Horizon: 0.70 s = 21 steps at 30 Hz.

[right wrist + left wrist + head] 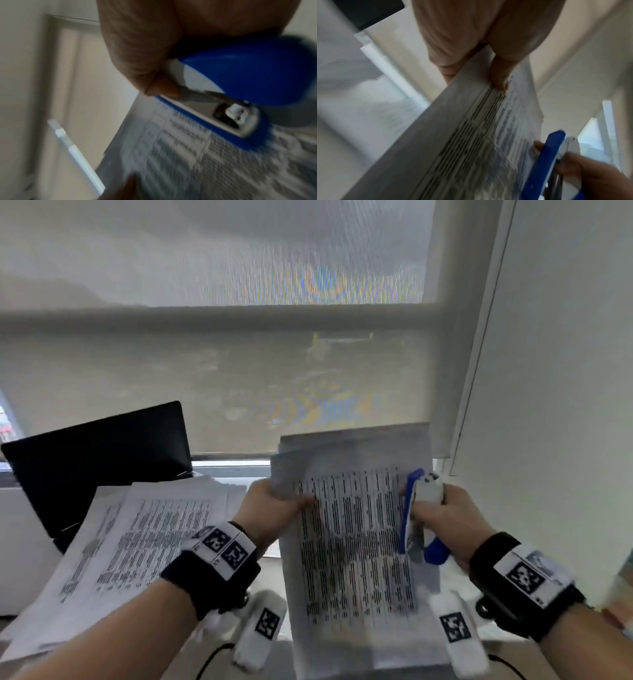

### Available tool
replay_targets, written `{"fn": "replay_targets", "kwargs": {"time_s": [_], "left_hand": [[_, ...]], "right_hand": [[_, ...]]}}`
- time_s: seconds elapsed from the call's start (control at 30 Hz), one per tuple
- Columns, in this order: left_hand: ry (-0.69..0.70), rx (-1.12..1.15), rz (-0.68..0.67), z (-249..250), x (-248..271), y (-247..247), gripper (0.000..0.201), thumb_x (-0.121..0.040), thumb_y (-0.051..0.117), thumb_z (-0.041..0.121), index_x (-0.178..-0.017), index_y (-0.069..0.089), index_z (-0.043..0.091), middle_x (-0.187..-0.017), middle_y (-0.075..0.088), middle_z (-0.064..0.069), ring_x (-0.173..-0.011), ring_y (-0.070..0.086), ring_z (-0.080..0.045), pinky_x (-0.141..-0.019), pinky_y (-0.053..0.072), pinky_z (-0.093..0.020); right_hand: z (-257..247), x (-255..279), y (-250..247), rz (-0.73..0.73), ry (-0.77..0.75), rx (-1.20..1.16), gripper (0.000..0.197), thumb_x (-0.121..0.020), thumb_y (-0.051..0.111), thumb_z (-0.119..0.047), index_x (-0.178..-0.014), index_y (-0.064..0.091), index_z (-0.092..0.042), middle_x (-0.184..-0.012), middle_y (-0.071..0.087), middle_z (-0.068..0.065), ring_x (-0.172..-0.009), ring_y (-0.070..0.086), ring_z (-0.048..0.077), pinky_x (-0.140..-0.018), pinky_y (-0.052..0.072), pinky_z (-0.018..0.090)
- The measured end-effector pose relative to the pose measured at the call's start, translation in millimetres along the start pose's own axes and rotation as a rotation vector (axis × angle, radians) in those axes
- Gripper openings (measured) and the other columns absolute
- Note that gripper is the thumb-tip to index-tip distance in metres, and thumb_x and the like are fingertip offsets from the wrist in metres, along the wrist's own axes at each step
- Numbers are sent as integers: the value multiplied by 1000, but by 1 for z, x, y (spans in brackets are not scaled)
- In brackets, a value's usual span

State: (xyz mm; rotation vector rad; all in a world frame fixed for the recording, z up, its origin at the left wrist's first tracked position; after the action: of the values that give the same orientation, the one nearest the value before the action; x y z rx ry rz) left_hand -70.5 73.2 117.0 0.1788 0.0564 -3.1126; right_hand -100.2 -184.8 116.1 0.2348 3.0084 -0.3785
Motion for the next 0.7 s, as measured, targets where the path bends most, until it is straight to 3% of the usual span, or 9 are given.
{"fn": "replay_targets", "kwargs": {"time_s": [0.07, 0.13, 0.23, 0.3, 0.33, 0.4, 0.5, 0.7], "left_hand": [[149, 89, 71, 42, 4, -3, 12, -78, 77, 5, -85, 69, 11, -81, 76, -3, -80, 73, -21, -75, 58, -34], [253, 129, 89, 67, 13, 1, 15, -78, 78, 10, -88, 69, 17, -85, 76, 0, -82, 73, -18, -73, 58, -31], [299, 30, 126, 64, 32, 9, 24, -72, 84, 16, -89, 70, 24, -83, 75, 6, -80, 72, -15, -71, 59, -31], [299, -51, 167, 51, 37, 8, 32, -69, 86, 16, -88, 71, 37, -84, 75, 10, -83, 71, -14, -77, 59, -36], [284, -45, 186, 45, 36, 5, 35, -69, 87, 15, -88, 71, 39, -85, 75, 10, -84, 71, -14, -80, 58, -39], [231, 1, 209, 34, 32, -2, 33, -68, 88, 15, -91, 70, 29, -87, 75, 7, -86, 72, -17, -82, 59, -44], [241, -29, 212, 30, 33, -3, 31, -70, 87, 16, -93, 69, 25, -88, 75, 4, -85, 72, -18, -80, 59, -43], [259, 60, 223, 30, 28, -3, 18, -80, 76, 2, -89, 66, 15, -70, 73, 10, -68, 69, -6, -59, 53, -16]], "right_hand": [[-43, 9, -3, 98, -167, -74, 33, -60, 56, -12, -82, 56, 12, -68, 55, 16, -61, 53, 26, -58, 45, 39], [-66, 24, 1, 133, -246, -113, 34, -58, 54, -16, -84, 57, 6, -69, 55, 13, -59, 52, 23, -53, 43, 37], [-44, 41, 8, 136, -165, -74, 35, -56, 57, -25, -86, 53, -8, -67, 52, 6, -52, 49, 18, -48, 42, 32], [-23, 45, 9, 171, -98, 3, 29, -57, 61, -32, -80, 47, -19, -61, 50, 0, -49, 48, 16, -47, 42, 30], [-16, 44, 9, 187, -83, -21, 26, -63, 63, -27, -80, 47, -19, -62, 50, 0, -48, 47, 15, -46, 42, 29], [-6, 41, 11, 185, -62, -76, 19, -76, 62, -6, -83, 46, -12, -65, 48, 3, -48, 44, 13, -43, 39, 25], [1, 39, 14, 168, -41, -58, 18, -77, 60, -2, -83, 45, -12, -67, 47, 4, -49, 44, 14, -44, 39, 25], [-8, 34, 13, 151, -78, -55, 11, -77, 57, 2, -79, 49, -6, -63, 49, 5, -51, 45, 17, -46, 40, 27]]}}
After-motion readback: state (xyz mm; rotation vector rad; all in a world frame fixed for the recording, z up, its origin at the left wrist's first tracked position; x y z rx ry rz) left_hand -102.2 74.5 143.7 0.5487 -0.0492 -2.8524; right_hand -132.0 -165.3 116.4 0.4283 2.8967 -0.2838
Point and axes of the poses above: each hand's wrist, its own x-axis away from the middle knuckle, its own y-axis out of the palm, z = x × y, the point moved 8 cm from there along -x, towards the middle knuckle
